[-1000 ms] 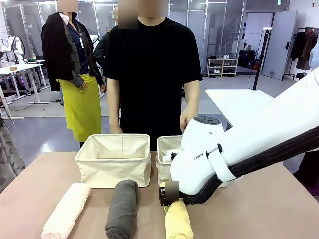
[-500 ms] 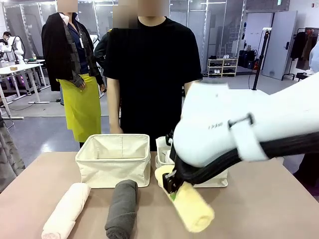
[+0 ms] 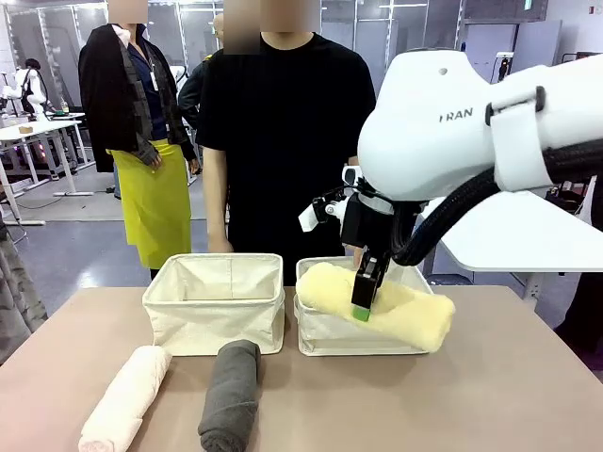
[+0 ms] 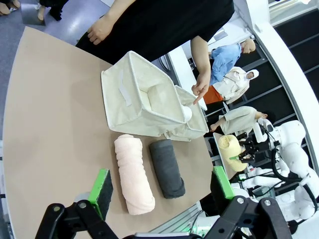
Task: Divide the towels into two baskets.
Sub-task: Pick up one hotel-folded towel from the bottom of the table and place it in the Fabric basket indicated by the person.
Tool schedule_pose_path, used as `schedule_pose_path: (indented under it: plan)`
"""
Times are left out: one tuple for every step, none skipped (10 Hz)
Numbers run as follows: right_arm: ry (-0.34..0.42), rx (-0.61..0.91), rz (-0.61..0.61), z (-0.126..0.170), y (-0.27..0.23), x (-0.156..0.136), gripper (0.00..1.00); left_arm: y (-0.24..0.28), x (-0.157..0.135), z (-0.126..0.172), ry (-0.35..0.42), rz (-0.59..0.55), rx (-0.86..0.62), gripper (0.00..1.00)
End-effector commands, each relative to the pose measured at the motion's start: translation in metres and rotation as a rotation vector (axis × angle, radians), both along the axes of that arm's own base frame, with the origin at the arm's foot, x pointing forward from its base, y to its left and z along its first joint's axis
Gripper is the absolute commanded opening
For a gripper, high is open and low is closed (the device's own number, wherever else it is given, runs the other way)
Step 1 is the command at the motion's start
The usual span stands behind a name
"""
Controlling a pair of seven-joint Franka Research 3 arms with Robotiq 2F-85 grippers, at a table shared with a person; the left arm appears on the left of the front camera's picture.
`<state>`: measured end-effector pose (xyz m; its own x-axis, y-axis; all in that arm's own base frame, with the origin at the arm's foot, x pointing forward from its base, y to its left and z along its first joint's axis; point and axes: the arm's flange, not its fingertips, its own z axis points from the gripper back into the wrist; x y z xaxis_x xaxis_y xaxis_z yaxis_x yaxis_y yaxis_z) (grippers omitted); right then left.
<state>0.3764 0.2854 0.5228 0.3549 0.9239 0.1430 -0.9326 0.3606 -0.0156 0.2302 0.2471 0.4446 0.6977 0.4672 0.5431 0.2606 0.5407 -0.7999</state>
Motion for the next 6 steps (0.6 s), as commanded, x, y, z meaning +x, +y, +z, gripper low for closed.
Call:
schedule_pose_path:
  plan:
    - [0.002,0.004,-0.050,-0.0008,0.0016,-0.0106,0.47,0.0017,-0.0011,0.0013,-0.018,-0.001,-0.012,1.00]
    - [0.002,0.004,-0.050,-0.0008,0.0016,-0.0106,0.47,0.0017,-0.0011,0.0013,-0.018,-0.001,-0.012,1.00]
    - [0.002,0.004,-0.050,-0.0008,0.0016,-0.0106,0.47,0.0017,-0.0011,0.0013,-0.018,-0.001,-0.012,1.00]
    - [0.002,0.004,-0.050,-0.0008,0.0016,-0.0106,0.47,0.0017,-0.0011,0.0013,-0.018,-0.001,-0.012,1.00]
    - [0.002,0.004,-0.050,-0.0008,0.0016,-0.0106,0.47,0.0017,-0.0011,0.0013,-0.018,-0.001,-0.012,1.00]
    - [0.003,0.000,-0.021,-0.0006,0.0010,-0.0015,0.47,0.0017,-0.0011,0.0013,-0.018,-0.001,-0.012,1.00]
